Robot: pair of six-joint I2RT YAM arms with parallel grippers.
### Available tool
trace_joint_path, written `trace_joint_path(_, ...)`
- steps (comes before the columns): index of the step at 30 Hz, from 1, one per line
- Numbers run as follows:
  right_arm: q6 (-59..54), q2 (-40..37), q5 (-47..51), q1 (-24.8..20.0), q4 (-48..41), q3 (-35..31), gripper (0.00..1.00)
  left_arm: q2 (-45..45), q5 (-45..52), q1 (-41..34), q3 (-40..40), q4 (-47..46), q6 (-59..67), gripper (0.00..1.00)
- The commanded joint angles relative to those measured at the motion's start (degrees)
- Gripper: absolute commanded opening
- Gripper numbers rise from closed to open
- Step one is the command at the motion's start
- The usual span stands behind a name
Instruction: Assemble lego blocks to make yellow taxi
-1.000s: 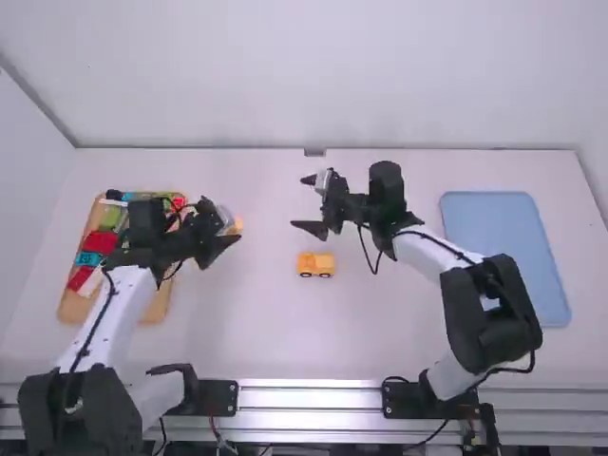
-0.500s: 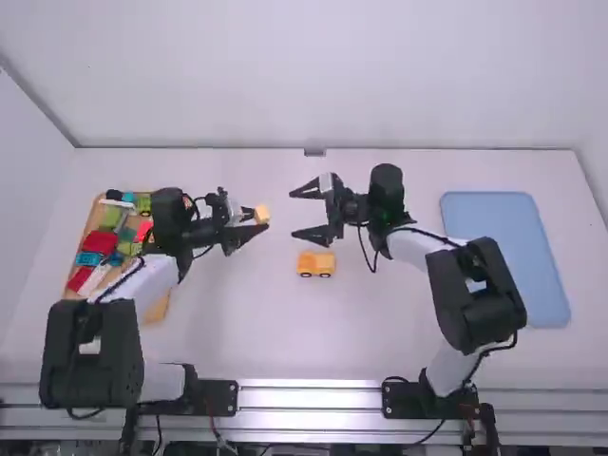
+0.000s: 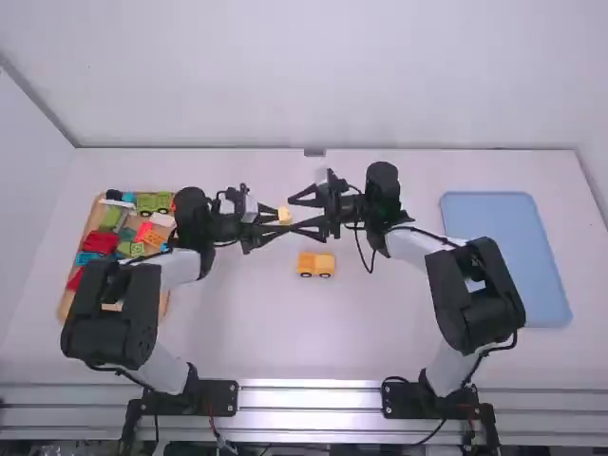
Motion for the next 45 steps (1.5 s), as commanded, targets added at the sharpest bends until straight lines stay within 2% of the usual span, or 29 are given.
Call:
trace_joint_path(1, -0.11, 0.20, -0.59, 0.00, 0.20, 1.92, 0.68, 0.33, 1.53, -0.33, -0.15, -0.22, -1.11, 0.23)
trace_joint_path(4, -1.22, 0.20, -0.59, 1.40, 0.24, 1.92, 0.63, 0.33, 1.53, -0.28, -0.15, -0.33, -1.20, 0.23)
trace_joint_path(9, -2.71, 0.20, -0.15, 2.16, 0.20, 1.92, 0.59, 0.33, 1.36, -0.31, -0.15, -0.35, -1.01, 0.23)
trace_joint_path(11, -2.71, 0.20, -0.15, 2.05, 0.17, 1.92, 0.51, 0.33, -0.09, -0.31, -0.17, -0.87, -1.18, 0.23)
trace_joint_path(15, -2.75, 0.20, -0.11, 2.14, 0.15, 1.92, 0.45, 0.33, -1.09, -0.28, -0.17, -1.66, -1.18, 0.24)
trace_joint_path(22, -4.20, 0.20, -0.15, 2.97, 0.35, 1.92, 0.27, 0.33, -1.09, -0.31, -0.20, -2.10, -1.18, 0.27)
trace_joint_path(24, -4.22, 0.20, -0.11, 2.80, 0.35, 1.92, 0.15, 0.33, -1.09, -0.31, -0.20, -2.08, -1.18, 0.35)
trace_joint_path(25, -4.22, 0.20, -0.09, 2.80, 0.35, 1.92, 0.13, 0.33, -1.09, -0.31, -0.20, -2.08, -1.18, 0.35)
trace_joint_path(26, -4.22, 0.20, -0.11, 2.80, 0.37, 1.92, 0.08, 0.33, -1.11, -0.31, -0.20, -2.08, -1.18, 0.40)
trace_joint_path(27, -4.17, 0.20, -0.11, 2.91, 0.66, 1.92, 0.08, 0.33, -1.11, -0.31, -0.20, -2.08, -1.16, 0.52)
trace_joint_path(28, -4.17, 0.20, -0.07, 2.95, 1.31, 1.92, 0.07, 0.33, -1.14, -0.31, -0.20, -2.08, -1.18, 0.70)
trace_joint_path(29, -4.11, 0.20, 0.02, 2.91, 1.68, 1.92, 0.07, 0.33, -1.14, -0.31, -0.20, -2.05, -1.18, 0.76)
trace_joint_path(30, -3.50, 0.20, 0.96, 2.69, 2.21, 1.92, 0.07, 0.33, -1.14, -0.31, -0.20, -2.08, -1.16, 0.90)
trace_joint_path(31, -3.54, 0.17, 2.58, 2.45, 2.71, 1.92, 0.07, 0.33, -1.16, -0.31, -0.20, -2.08, -1.18, 0.99)
trace_joint_path(36, -3.52, -0.17, 16.44, 1.40, 1.07, 1.92, 0.04, 0.33, -4.72, -0.28, -0.20, -4.61, -1.20, 0.99)
trace_joint_path(37, -3.52, -0.17, 16.44, 1.40, 1.07, 1.92, 0.04, 0.33, -4.72, -0.28, -0.20, -4.61, -1.20, 0.99)
trace_joint_path(45, -8.92, -6.58, 38.38, -2.27, -19.26, 1.95, 0.02, 0.31, -30.84, -0.26, 1.66, -26.49, 3.02, 0.99)
